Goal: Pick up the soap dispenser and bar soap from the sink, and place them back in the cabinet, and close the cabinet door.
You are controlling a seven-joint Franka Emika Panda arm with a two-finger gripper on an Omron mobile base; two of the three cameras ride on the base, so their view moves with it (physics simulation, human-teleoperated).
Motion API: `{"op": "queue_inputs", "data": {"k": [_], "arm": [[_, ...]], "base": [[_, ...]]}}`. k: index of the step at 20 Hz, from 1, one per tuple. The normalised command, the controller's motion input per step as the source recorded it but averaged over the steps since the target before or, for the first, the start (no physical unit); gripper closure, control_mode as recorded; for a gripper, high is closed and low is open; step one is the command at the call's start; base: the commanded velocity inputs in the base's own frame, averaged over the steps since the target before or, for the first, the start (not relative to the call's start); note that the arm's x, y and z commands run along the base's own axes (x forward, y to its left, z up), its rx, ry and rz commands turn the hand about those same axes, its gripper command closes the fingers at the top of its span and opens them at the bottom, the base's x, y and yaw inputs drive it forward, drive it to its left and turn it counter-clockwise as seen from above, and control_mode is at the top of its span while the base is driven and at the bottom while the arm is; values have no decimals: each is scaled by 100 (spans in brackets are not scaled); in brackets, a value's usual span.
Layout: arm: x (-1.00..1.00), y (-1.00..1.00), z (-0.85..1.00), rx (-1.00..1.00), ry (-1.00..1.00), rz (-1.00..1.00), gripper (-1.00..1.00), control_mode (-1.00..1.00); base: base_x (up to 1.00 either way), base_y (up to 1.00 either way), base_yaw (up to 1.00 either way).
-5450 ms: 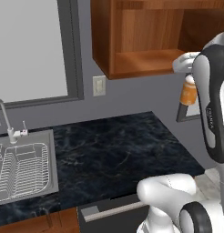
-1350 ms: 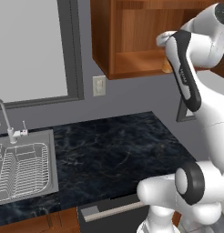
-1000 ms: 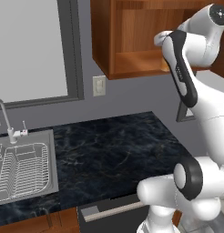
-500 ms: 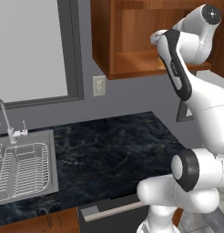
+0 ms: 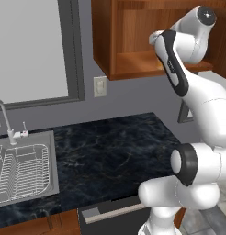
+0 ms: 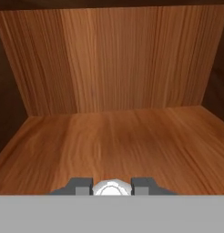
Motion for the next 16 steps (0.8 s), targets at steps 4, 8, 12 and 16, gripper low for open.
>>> {"op": "queue_inputs", "data": {"k": [4, 8, 12, 16], "arm": [[22, 0, -11, 0, 0, 0, 100, -100], [22, 0, -5, 0, 0, 0, 100, -100], [16, 0, -7, 0, 0, 0, 100, -100], [15, 0, -7, 0, 0, 0, 100, -100]], "base": [[0, 0, 0], [0, 0, 0], [0, 0, 0], [0, 0, 0]]}}
